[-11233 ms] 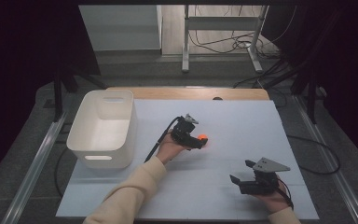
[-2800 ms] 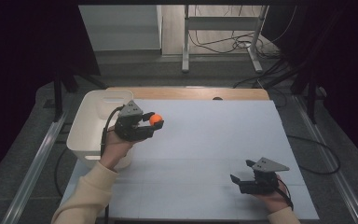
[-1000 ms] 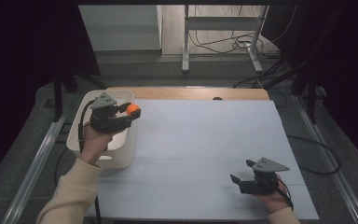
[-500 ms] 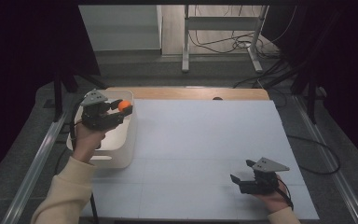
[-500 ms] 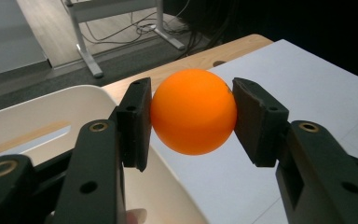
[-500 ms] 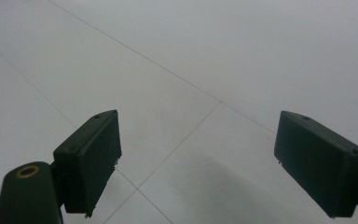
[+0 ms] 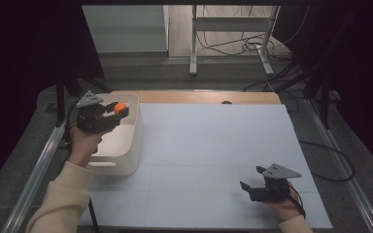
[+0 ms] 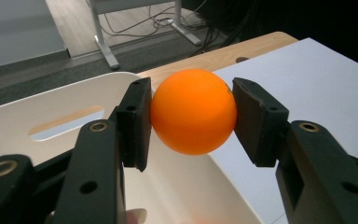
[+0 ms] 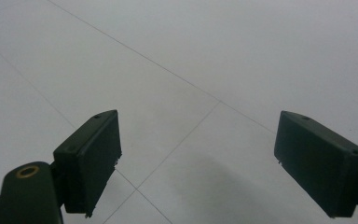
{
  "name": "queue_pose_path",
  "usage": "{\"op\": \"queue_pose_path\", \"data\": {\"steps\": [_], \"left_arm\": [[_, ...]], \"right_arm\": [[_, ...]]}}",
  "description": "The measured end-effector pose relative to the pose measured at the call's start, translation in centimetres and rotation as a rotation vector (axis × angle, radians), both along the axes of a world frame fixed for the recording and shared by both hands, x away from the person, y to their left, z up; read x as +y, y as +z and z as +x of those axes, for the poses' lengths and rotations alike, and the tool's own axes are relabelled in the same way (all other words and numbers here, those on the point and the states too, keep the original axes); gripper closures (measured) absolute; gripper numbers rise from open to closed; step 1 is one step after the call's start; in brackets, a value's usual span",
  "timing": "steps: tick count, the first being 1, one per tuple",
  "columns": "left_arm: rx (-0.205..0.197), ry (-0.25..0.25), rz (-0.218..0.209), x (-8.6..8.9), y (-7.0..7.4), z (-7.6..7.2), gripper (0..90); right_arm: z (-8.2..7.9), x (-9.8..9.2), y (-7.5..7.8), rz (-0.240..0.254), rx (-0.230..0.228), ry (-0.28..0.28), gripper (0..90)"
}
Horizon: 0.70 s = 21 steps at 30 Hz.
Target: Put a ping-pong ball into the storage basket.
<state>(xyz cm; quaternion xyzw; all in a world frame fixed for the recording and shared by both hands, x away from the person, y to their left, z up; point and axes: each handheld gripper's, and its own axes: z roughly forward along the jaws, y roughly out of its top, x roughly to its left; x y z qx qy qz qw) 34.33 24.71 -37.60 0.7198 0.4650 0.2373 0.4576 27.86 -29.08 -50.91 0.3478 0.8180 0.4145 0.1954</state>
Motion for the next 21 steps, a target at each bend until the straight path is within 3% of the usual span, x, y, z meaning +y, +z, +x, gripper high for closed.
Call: {"op": "queue_pose_path", "data": {"steps": [9,21], "left_arm": [[0.005,0.032,0.006,1.0,-0.1,0.3,50.1],[0.054,0.076,0.029,1.9,-1.1,1.7,50.1]], "right_arm": [[0.0,0.0,0.0,0.0,0.001,0.0,15.4],[0.1,0.1,0.0,-0.002,0.002,0.0,15.4]]}}
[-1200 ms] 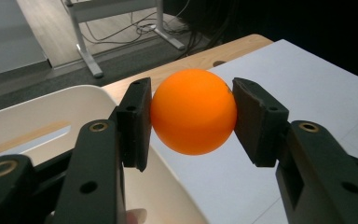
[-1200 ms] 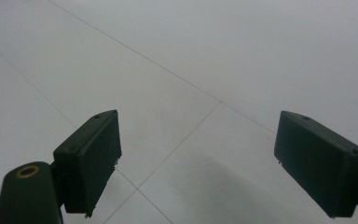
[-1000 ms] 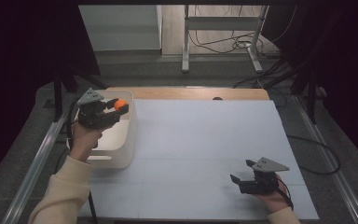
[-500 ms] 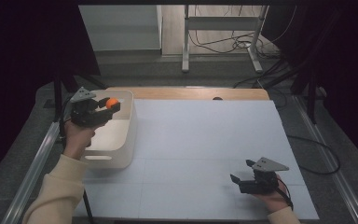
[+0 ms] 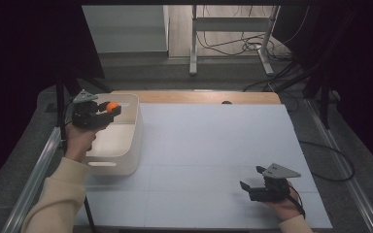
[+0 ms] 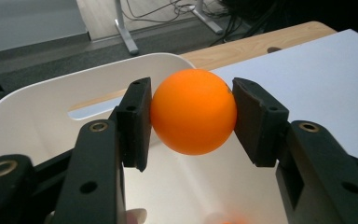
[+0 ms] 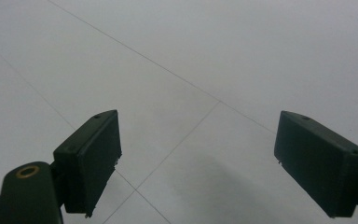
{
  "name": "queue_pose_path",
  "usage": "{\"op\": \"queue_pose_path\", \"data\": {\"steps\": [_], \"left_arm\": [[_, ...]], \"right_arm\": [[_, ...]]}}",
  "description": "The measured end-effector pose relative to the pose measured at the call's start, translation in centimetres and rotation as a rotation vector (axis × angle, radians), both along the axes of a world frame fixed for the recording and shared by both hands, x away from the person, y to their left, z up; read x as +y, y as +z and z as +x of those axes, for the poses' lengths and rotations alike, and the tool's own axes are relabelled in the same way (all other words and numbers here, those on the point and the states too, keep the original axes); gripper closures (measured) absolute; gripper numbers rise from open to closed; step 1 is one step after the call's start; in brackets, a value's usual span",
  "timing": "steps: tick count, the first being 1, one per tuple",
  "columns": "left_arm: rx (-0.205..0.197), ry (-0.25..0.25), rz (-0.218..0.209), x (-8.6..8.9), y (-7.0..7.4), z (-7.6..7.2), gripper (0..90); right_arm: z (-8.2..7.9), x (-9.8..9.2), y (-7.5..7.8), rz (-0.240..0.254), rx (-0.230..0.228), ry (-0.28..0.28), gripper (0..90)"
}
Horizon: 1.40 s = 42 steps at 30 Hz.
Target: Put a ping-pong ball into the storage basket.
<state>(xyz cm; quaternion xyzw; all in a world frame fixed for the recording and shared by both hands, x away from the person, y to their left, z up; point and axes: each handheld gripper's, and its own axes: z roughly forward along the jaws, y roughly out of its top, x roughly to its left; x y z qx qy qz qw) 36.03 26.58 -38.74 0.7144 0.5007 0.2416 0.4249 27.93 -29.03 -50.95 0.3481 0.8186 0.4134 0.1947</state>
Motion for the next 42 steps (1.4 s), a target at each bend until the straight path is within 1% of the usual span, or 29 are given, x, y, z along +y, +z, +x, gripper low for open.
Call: {"op": "queue_pose_path", "data": {"steps": [2,4,7,8,9,11,12,16,21,24,25,27,35,42], "left_arm": [[0.002,0.002,0.002,0.0,-0.1,0.2,50.1],[0.013,0.007,0.007,0.0,-0.2,0.5,50.1],[0.038,0.011,0.019,-0.1,-0.6,1.1,50.1],[0.055,0.012,0.027,-0.1,-0.9,1.5,50.1],[0.055,0.012,0.027,-0.1,-0.9,1.5,50.1],[0.074,0.017,0.032,-0.2,-1.2,1.9,50.1],[0.084,0.012,0.026,-0.2,-1.3,2.1,50.1],[0.108,0.015,0.036,-0.5,-1.7,2.5,50.0],[0.15,0.012,0.06,-0.6,-2.3,3.0,50.0],[0.165,0.018,0.084,-0.7,-2.5,3.2,50.0],[0.165,0.018,0.084,-0.7,-2.5,3.2,50.0],[0.184,0.013,0.1,-0.8,-2.8,3.3,50.0],[0.211,0.001,0.105,-1.0,-3.3,3.6,49.9],[0.211,0.002,0.106,-1.0,-3.3,3.6,49.8]], "right_arm": [[0.0,0.0,0.0,0.0,0.0,0.0,15.4],[0.0,0.0,0.0,-0.001,0.0,0.001,15.4],[0.0,0.0,0.0,-0.001,0.001,0.001,15.4],[0.0,0.0,0.0,-0.001,0.001,0.001,15.4],[0.0,0.0,0.0,-0.001,0.001,0.001,15.4],[0.0,0.0,0.0,-0.001,0.0,0.0,15.4],[0.0,0.0,0.0,-0.001,0.0,0.001,15.4],[0.0,0.0,0.0,-0.001,0.001,0.002,15.4],[0.0,0.0,0.0,-0.002,0.001,0.002,15.4],[0.0,0.0,0.0,-0.002,0.001,0.002,15.4],[0.0,0.0,0.0,-0.002,0.001,0.002,15.4],[0.0,0.0,0.0,-0.003,0.001,0.001,15.4],[0.0,0.0,0.0,-0.003,0.0,0.001,15.4],[0.0,0.0,0.0,-0.005,0.002,0.001,15.4]]}}
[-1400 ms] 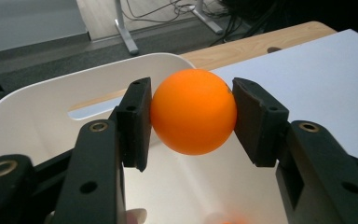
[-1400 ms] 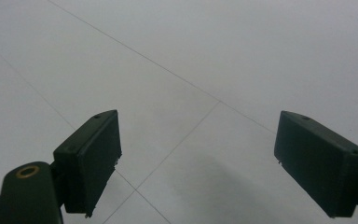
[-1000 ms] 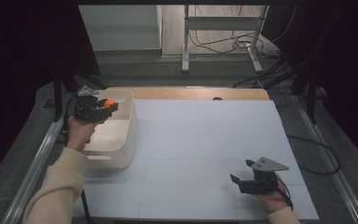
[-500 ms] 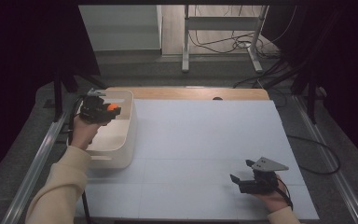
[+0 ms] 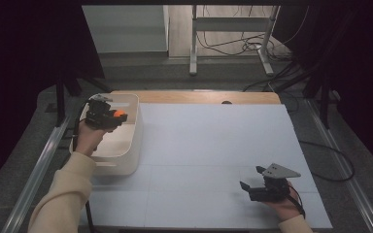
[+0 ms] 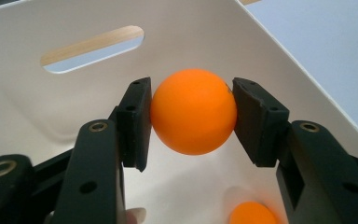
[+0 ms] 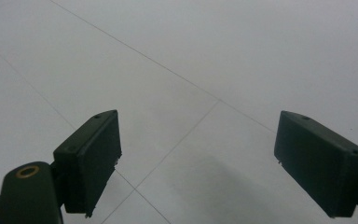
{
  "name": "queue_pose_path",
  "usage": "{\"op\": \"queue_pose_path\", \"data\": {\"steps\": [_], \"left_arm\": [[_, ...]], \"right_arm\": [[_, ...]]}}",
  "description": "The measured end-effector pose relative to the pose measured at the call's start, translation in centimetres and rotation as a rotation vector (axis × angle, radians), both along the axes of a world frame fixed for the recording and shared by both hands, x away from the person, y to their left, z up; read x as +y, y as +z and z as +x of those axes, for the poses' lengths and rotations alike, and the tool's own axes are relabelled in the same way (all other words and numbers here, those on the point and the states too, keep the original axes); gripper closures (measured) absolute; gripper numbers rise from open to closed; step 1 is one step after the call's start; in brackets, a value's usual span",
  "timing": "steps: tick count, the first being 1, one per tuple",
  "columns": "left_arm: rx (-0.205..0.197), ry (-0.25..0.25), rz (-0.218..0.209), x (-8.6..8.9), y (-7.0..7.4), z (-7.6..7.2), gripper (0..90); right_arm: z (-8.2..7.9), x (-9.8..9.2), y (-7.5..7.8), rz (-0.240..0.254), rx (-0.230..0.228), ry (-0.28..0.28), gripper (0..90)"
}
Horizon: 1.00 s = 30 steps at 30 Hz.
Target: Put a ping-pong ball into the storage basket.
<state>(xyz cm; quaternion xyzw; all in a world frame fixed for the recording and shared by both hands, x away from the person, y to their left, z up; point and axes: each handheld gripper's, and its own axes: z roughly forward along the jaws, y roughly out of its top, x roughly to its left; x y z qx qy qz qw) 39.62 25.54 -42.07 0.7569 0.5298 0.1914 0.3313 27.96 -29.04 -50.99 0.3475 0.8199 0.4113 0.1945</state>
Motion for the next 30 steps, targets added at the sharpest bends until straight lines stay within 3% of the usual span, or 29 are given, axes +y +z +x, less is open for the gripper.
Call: {"op": "queue_pose_path", "data": {"steps": [10,14,16,25,30], "left_arm": [[-0.016,0.0,-0.008,-0.1,0.2,-0.1,47.9],[-0.028,0.012,-0.002,-0.2,0.3,-0.2,30.7],[-0.037,0.02,-0.006,-0.3,0.4,-0.4,26.2],[-0.102,-0.017,-0.069,-0.8,1.5,-1.5,21.9],[-0.143,-0.078,-0.132,-1.8,2.5,-2.5,21.2]], "right_arm": [[0.0,0.0,0.0,-0.001,0.0,0.0,15.4],[0.0,0.0,0.0,-0.001,0.0,0.0,15.4],[0.0,0.0,0.0,-0.001,0.0,0.001,15.4],[0.0,0.0,0.0,0.0,-0.001,0.0,15.4],[0.0,0.0,0.0,0.0,-0.001,0.0,15.4]]}}
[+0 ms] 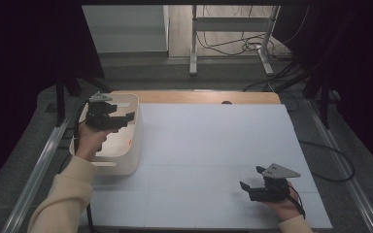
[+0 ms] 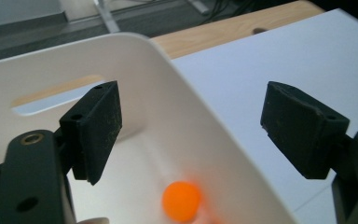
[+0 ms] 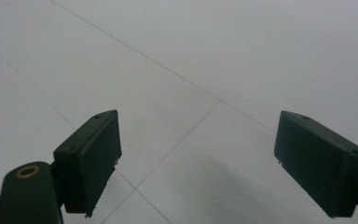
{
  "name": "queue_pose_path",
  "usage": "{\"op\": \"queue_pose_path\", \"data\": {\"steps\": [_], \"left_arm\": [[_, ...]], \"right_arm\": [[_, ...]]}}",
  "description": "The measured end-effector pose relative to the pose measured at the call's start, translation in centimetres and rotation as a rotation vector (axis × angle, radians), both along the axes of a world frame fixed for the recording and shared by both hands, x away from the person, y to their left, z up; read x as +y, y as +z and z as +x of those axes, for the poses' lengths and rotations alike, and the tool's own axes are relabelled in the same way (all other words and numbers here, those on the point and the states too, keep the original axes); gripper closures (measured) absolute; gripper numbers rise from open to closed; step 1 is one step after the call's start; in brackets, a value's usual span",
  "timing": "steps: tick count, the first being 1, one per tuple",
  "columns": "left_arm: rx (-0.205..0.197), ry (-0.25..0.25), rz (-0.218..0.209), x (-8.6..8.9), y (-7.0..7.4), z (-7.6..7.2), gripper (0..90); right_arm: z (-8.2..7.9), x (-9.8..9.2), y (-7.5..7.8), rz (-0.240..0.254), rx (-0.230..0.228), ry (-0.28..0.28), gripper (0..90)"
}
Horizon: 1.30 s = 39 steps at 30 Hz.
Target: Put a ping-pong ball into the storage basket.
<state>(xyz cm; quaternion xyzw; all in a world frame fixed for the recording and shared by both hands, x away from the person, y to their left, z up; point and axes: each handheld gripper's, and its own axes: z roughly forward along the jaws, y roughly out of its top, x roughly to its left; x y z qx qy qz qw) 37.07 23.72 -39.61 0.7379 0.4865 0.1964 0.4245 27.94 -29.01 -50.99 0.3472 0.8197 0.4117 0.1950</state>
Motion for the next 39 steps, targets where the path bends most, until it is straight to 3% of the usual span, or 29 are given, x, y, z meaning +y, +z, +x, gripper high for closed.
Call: {"op": "queue_pose_path", "data": {"steps": [4,12,26,34,39], "left_arm": [[-0.028,-0.028,-0.004,-0.5,0.4,-0.5,20.7],[-0.07,-0.097,-0.051,-1.6,1.0,-1.9,20.0],[-0.11,-0.181,-0.093,-3.0,1.1,-4.7,19.9],[-0.129,-0.237,-0.087,-4.4,0.6,-6.2,20.2],[-0.137,-0.271,-0.056,-5.4,-0.1,-7.0,20.0]], "right_arm": [[0.0,0.0,0.0,0.0,0.0,0.0,15.4],[0.0,0.0,0.0,0.0,0.0,-0.001,15.4],[0.0,0.1,0.0,-0.005,0.0,-0.001,15.4],[0.0,0.1,0.1,-0.008,-0.001,-0.004,15.4],[0.0,0.1,0.0,-0.008,0.0,0.001,15.4]]}}
